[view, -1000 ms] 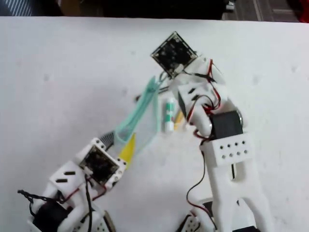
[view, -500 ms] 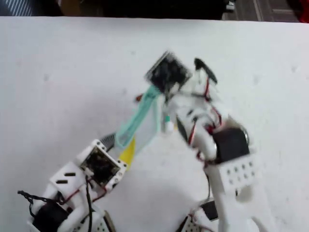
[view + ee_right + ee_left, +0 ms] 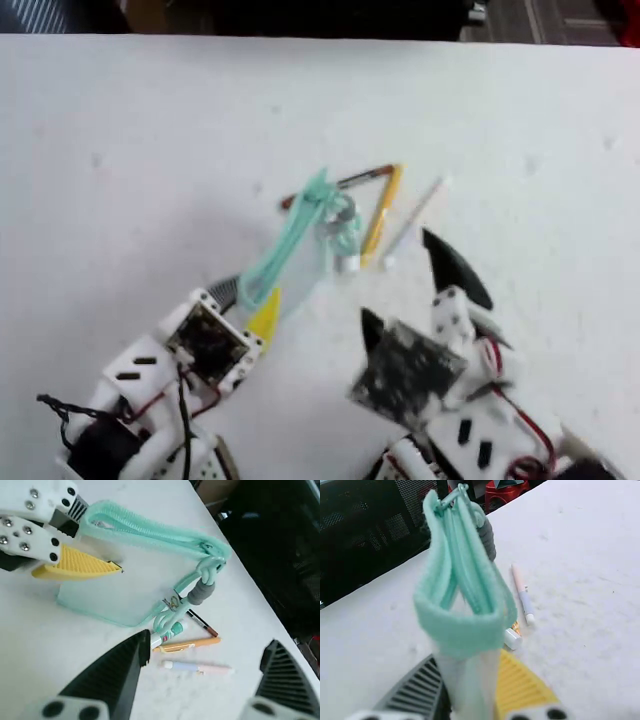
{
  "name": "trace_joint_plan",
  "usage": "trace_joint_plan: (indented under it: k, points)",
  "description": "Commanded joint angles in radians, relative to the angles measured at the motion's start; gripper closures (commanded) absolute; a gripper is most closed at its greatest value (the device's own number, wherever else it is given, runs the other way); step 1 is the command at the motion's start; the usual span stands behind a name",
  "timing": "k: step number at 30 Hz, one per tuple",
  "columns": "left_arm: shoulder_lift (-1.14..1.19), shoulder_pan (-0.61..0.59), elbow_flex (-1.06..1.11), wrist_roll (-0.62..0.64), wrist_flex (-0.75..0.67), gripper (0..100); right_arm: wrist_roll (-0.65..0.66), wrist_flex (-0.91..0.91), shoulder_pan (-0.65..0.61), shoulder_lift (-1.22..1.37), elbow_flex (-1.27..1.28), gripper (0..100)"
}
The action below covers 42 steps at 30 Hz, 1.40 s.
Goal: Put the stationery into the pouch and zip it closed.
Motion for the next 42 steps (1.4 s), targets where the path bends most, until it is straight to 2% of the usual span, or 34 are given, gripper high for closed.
trace_joint_plan:
  k: [1,3,5,7,12,18,22,28,33,42]
  points:
    - [0.007,-0.091,-0.094,-0.009,0.051,98,0.006,-0.024,0.088,0.002,-0.034,67.6]
    - [0.007,-0.151,-0.16,-0.009,0.094,98,0.003,-0.096,0.193,0.036,-0.029,73.5]
    - [0.007,-0.191,-0.192,-0.009,0.12,98,-0.008,-0.179,0.32,0.104,-0.028,85.4]
    - [0.007,-0.213,-0.172,-0.009,0.123,98,-0.097,-0.254,0.432,0.206,-0.028,98.8]
    - [0.007,-0.254,-0.069,-0.008,0.032,98,-0.29,-0.315,0.576,0.503,-0.037,90.3]
    - [0.007,-0.254,0.002,0.146,-0.138,98,-0.431,-0.415,0.633,0.806,-0.037,91.0]
    - [0.007,-0.259,0.031,0.144,-0.137,98,-0.517,-0.46,0.653,0.97,-0.046,90.9]
    - [0.007,-0.292,0.04,0.15,-0.13,98,-0.681,-0.461,0.653,1.202,-0.133,83.0]
    - [0.007,-0.286,0.074,0.15,-0.123,98,-0.807,-0.464,0.645,1.408,-0.264,81.9]
    - [0.007,-0.286,0.077,0.149,-0.123,98,-0.833,-0.452,0.616,1.684,-0.534,82.1]
